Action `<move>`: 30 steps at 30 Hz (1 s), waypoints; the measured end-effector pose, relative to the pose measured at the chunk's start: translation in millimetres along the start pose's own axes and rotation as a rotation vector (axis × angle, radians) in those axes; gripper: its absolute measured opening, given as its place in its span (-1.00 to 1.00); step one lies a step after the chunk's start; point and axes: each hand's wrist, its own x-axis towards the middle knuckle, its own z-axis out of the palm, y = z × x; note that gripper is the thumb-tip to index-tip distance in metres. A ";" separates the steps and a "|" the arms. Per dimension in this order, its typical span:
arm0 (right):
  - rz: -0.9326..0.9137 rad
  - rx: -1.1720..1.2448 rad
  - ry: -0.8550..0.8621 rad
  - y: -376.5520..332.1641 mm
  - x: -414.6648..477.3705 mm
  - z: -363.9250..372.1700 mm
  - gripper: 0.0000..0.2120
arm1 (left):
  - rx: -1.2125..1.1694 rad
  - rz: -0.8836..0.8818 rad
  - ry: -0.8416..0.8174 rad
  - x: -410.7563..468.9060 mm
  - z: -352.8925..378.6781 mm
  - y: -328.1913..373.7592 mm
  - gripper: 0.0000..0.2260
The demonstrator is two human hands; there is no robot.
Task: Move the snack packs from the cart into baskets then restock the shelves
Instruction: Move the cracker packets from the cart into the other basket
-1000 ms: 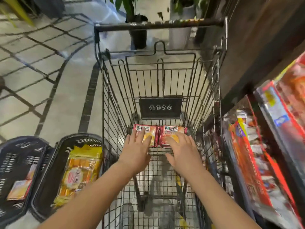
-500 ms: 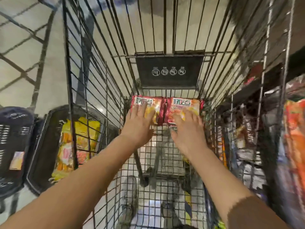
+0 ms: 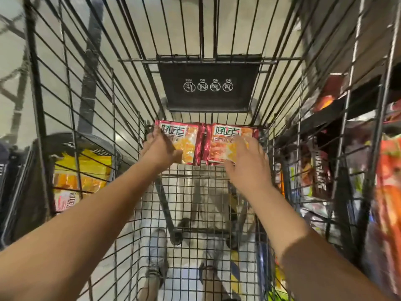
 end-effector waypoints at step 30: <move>0.433 0.941 -0.223 22.5 -33.0 -17.3 -0.58 | -0.875 -0.165 -0.162 -102.7 -32.3 -8.9 -0.66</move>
